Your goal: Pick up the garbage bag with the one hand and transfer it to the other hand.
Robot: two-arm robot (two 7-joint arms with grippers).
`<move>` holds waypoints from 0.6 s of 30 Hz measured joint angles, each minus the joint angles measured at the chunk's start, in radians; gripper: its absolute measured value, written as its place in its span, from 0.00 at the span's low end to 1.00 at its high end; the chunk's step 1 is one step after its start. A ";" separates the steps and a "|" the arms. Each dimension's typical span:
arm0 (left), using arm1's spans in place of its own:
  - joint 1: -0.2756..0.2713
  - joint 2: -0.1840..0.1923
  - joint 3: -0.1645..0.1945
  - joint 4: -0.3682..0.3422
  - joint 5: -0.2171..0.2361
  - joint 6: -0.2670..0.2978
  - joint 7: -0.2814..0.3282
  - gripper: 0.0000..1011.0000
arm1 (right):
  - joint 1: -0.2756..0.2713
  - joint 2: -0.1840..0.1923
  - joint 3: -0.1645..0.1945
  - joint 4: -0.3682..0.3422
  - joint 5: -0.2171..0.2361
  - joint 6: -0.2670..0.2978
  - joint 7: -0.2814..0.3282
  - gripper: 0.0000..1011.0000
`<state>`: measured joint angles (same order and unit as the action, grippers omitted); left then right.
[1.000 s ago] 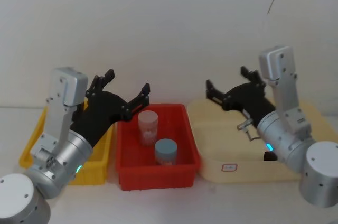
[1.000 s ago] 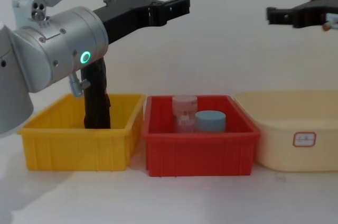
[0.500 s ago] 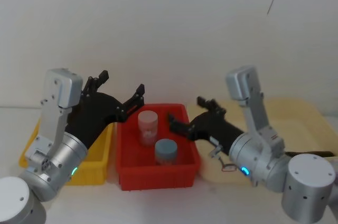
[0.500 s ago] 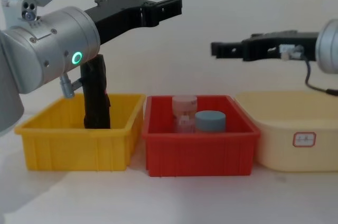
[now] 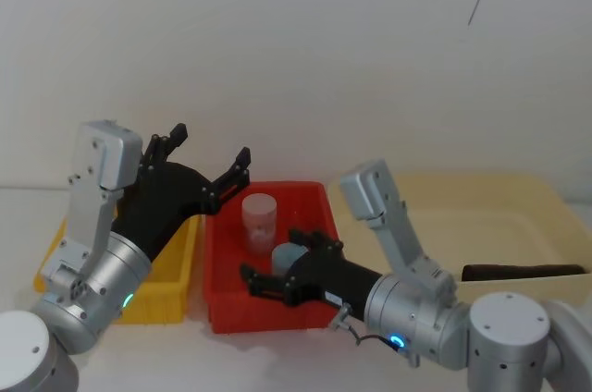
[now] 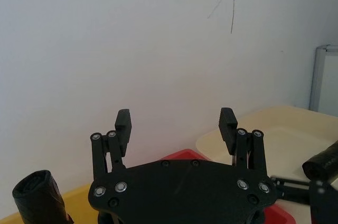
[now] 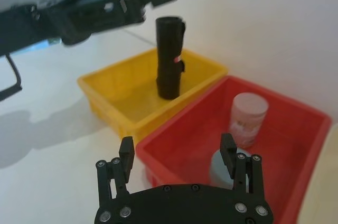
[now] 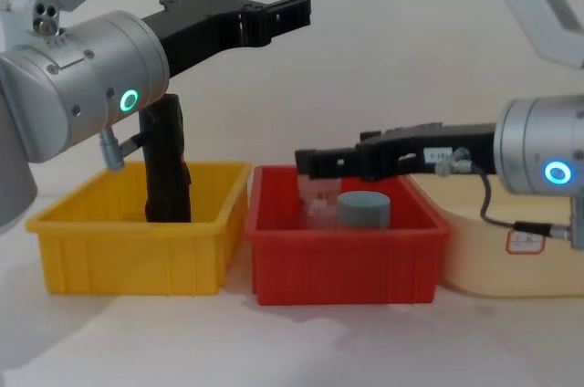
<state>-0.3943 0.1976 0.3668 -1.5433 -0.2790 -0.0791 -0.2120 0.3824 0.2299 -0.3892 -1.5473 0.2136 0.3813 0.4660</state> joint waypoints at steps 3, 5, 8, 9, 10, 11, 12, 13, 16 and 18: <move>0.000 0.000 0.000 -0.001 0.000 0.000 0.001 0.99 | 0.004 -0.001 -0.010 0.016 0.002 0.002 0.008 0.99; 0.001 0.000 0.000 -0.001 0.001 0.000 0.001 0.99 | 0.008 -0.003 -0.017 0.029 0.003 0.002 0.011 0.99; 0.001 0.001 -0.001 -0.002 0.001 0.001 0.001 0.99 | 0.015 -0.007 -0.023 0.051 0.005 0.000 0.012 0.99; 0.001 0.001 -0.001 -0.002 0.001 0.001 0.001 0.99 | 0.018 -0.009 -0.024 0.059 0.006 -0.001 0.012 0.99; 0.001 0.001 -0.001 -0.002 0.001 0.001 0.001 0.99 | 0.019 -0.010 -0.024 0.062 0.006 -0.002 0.012 0.99; 0.001 0.001 -0.001 -0.002 0.001 0.001 0.001 0.99 | 0.025 -0.012 -0.026 0.075 0.007 -0.005 0.012 0.99; 0.001 0.001 -0.001 -0.002 0.001 0.001 0.002 0.99 | 0.027 -0.013 -0.026 0.081 0.007 -0.007 0.012 0.99; 0.001 0.001 -0.001 -0.002 0.001 0.001 0.002 0.99 | 0.030 -0.014 -0.027 0.087 0.007 -0.008 0.011 0.99; 0.002 0.001 -0.001 -0.003 0.001 0.001 0.002 0.99 | 0.041 -0.018 -0.028 0.110 0.008 -0.017 0.009 0.99; 0.002 0.001 -0.001 -0.003 0.001 0.001 0.002 0.99 | 0.047 -0.020 -0.028 0.122 0.009 -0.020 0.007 0.99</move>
<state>-0.3926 0.1991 0.3654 -1.5460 -0.2776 -0.0778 -0.2099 0.4293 0.2103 -0.4171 -1.4252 0.2222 0.3611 0.4728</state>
